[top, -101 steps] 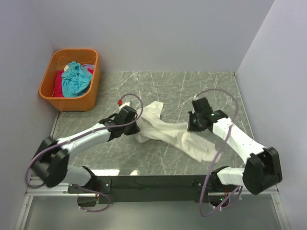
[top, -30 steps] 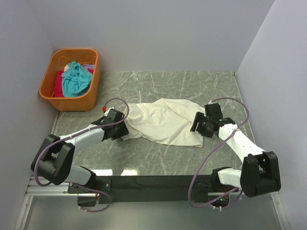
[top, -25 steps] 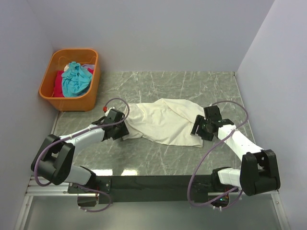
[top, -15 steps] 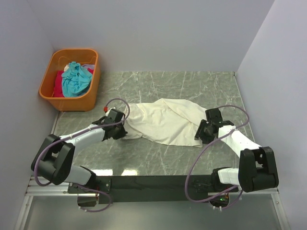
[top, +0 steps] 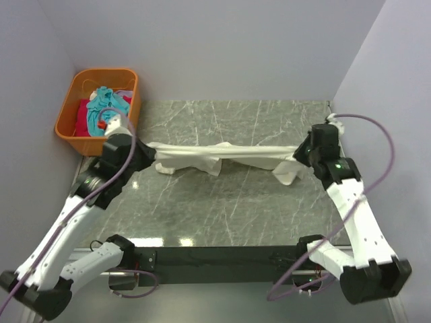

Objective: Fold and stack the t-shirts
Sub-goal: Flatten the tshirt out

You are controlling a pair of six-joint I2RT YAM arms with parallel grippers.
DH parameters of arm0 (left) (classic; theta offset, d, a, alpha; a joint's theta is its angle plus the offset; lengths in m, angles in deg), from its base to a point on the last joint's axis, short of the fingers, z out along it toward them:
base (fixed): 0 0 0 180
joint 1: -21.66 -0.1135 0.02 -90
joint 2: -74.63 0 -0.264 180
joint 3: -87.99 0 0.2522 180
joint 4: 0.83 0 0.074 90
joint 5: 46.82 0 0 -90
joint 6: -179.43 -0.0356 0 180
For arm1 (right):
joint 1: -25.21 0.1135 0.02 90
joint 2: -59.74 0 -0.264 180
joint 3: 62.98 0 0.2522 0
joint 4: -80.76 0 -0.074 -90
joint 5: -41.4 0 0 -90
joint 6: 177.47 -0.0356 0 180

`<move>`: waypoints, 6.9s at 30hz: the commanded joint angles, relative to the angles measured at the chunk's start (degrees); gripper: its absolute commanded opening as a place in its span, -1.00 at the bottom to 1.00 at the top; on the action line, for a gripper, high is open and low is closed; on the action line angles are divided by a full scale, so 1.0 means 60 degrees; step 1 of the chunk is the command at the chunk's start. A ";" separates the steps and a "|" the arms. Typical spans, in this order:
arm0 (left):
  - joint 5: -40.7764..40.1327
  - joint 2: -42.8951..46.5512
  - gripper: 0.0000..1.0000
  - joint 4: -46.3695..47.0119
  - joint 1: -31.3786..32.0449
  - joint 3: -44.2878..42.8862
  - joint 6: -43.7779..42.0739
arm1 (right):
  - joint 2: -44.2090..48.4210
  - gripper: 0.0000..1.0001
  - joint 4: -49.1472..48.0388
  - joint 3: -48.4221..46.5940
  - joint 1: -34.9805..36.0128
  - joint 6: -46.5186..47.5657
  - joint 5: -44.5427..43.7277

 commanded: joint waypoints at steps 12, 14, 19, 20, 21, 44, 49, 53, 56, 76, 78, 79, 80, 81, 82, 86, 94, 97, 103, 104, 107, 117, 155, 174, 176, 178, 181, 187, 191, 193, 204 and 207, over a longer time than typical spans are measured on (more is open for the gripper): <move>-0.1052 0.0502 -0.99 -0.1824 -0.0073 -0.1372 -0.0916 | -0.0187 -0.99 0.1641 -0.2105 -0.0083 0.1485 -0.0388; -0.1010 -0.0010 -0.99 -0.1414 -0.0088 -0.1093 -0.1019 | -0.0612 -0.97 0.1539 -0.2002 -0.0083 0.1544 0.0021; -0.0586 -0.2070 -0.94 0.0386 -0.0380 -0.0374 -0.1400 | -0.2472 -0.90 0.0661 -0.1827 -0.0083 0.1501 0.0228; -0.0541 -0.2440 -0.92 0.0666 -0.0541 -0.0374 -0.1430 | -0.2765 -0.89 0.0558 -0.1899 -0.0083 0.1515 0.0170; -0.0497 -0.2835 -0.89 0.0930 -0.0629 -0.0447 -0.1503 | -0.3377 -0.88 0.0324 -0.1972 -0.0098 0.1501 0.0184; 0.2286 -0.4452 0.19 0.3114 -0.1451 0.1392 -0.0626 | -0.2933 0.38 -0.1567 -0.0261 -0.0039 0.0651 0.0506; 0.2521 -0.4580 -0.18 0.3569 -0.1436 0.2204 -0.0317 | -0.2168 0.38 -0.2153 0.0911 -0.0054 0.0373 0.0696; 0.2463 -0.5152 -0.18 0.3657 -0.1436 0.2131 -0.0346 | -0.2109 0.38 -0.2212 0.1089 -0.0039 0.0329 0.0902; 0.2521 -0.5548 -0.17 0.3759 -0.1436 0.2145 -0.0317 | -0.2094 0.38 -0.2285 0.1206 -0.0039 0.0314 0.0916; 0.2331 -0.6120 -0.11 0.3408 -0.0938 0.1911 -0.0287 | -0.2138 0.37 -0.2520 0.1367 -0.0039 0.0343 0.0887; 0.2287 -0.6193 -0.14 0.3393 -0.0923 0.1838 -0.0258 | -0.2153 0.37 -0.2534 0.1367 -0.0054 0.0372 0.0873; 0.2272 -0.6237 -0.14 0.3408 -0.0923 0.1809 -0.0258 | -0.2153 0.37 -0.2563 0.1396 -0.0054 0.0358 0.0843; 0.2257 -0.6252 -0.14 0.3422 -0.0923 0.1765 -0.0244 | -0.2124 0.37 -0.2564 0.1396 -0.0054 0.0358 0.0829; 0.2228 -0.6252 -0.14 0.3408 -0.0923 0.1764 -0.0229 | -0.2123 0.37 -0.2564 0.1411 -0.0054 0.0372 0.0799; 0.2199 -0.6209 -0.15 0.3408 -0.0909 0.1764 -0.0185 | -0.2123 0.37 -0.2549 0.1397 -0.0054 0.0373 0.0770; 0.2053 -0.5974 -0.24 0.3379 -0.0835 0.1691 -0.0156 | -0.2123 0.36 -0.2505 0.1382 -0.0054 0.0373 0.0726; 0.1803 -0.5813 -0.76 0.3320 -0.0821 0.1619 -0.0199 | -0.2328 0.36 -0.2417 0.1484 -0.0054 0.0314 0.0623; 0.1686 -0.5594 -0.99 0.3072 -0.0835 0.1458 -0.0316 | -0.2445 0.36 -0.2359 0.1543 -0.0039 0.0299 0.0507; 0.0969 -0.4686 -0.99 0.2061 -0.0850 0.0755 -0.0946 | -0.2957 0.36 -0.2124 0.1528 -0.0054 0.0373 0.0301; 0.0925 -0.4569 -0.99 0.1944 -0.0850 0.0710 -0.1092 | -0.2987 0.36 -0.2153 0.1514 -0.0054 0.0358 0.0287; 0.0909 -0.4144 -0.99 0.1665 -0.0894 0.0549 -0.1399 | -0.2988 0.34 -0.2328 0.1528 -0.0054 0.0314 0.0097; 0.1070 -0.3044 -0.99 0.1957 -0.1274 0.1134 -0.1738 | -0.3953 0.25 -0.2841 0.0957 -0.0215 0.0314 0.0213; 0.1408 -0.2971 -0.99 0.2324 -0.1538 0.1427 -0.1621 | -0.5141 -0.12 -0.2916 0.0181 -0.0552 0.1266 0.1546; 0.0822 -0.2970 -0.99 0.1814 -0.2079 -0.0396 -0.1736 | -0.3679 -1.00 -0.1789 -0.1135 -0.0537 0.1470 -0.0488; 0.0661 -0.3233 -0.99 0.1535 -0.2211 -0.1814 -0.1840 | -0.3210 -1.00 -0.1393 -0.2247 -0.0537 0.1704 -0.1001; 0.0529 -0.3453 -0.99 0.1182 -0.2416 -0.2903 -0.1986 | -0.2931 -1.00 -0.1159 -0.3430 -0.0537 0.2187 -0.1294; 0.0383 -0.3907 -0.99 0.0613 -0.2622 -0.5246 -0.2118 | -0.2476 -1.00 -0.0924 -0.5026 -0.0552 0.2919 -0.2128; 0.0046 -0.3793 -0.99 0.0624 -0.2666 -0.8122 -0.2703 | -0.1481 -1.00 -0.0936 -0.7331 -0.0552 0.4355 -0.3155; -0.0131 -0.2157 -0.99 0.1588 -0.2666 -0.7890 -0.3231 | 0.0286 -1.00 -0.1829 -0.7087 -0.0552 0.5293 -0.3405; -0.0043 -0.1422 -0.99 0.2087 -0.2666 -0.7627 -0.3494 | 0.1066 -1.00 -0.2602 -0.6445 -0.0552 0.5835 -0.3289; 0.0031 0.0370 -0.99 0.1724 -0.2652 -0.9572 -0.4827 | 0.3634 -1.00 -0.3151 -0.6073 -0.0552 0.7110 -0.2102; 0.0001 -0.0026 -0.99 0.1694 -0.2652 -0.9676 -0.5164 | 0.3385 -1.00 -0.2960 -0.6147 -0.0552 0.7228 -0.1648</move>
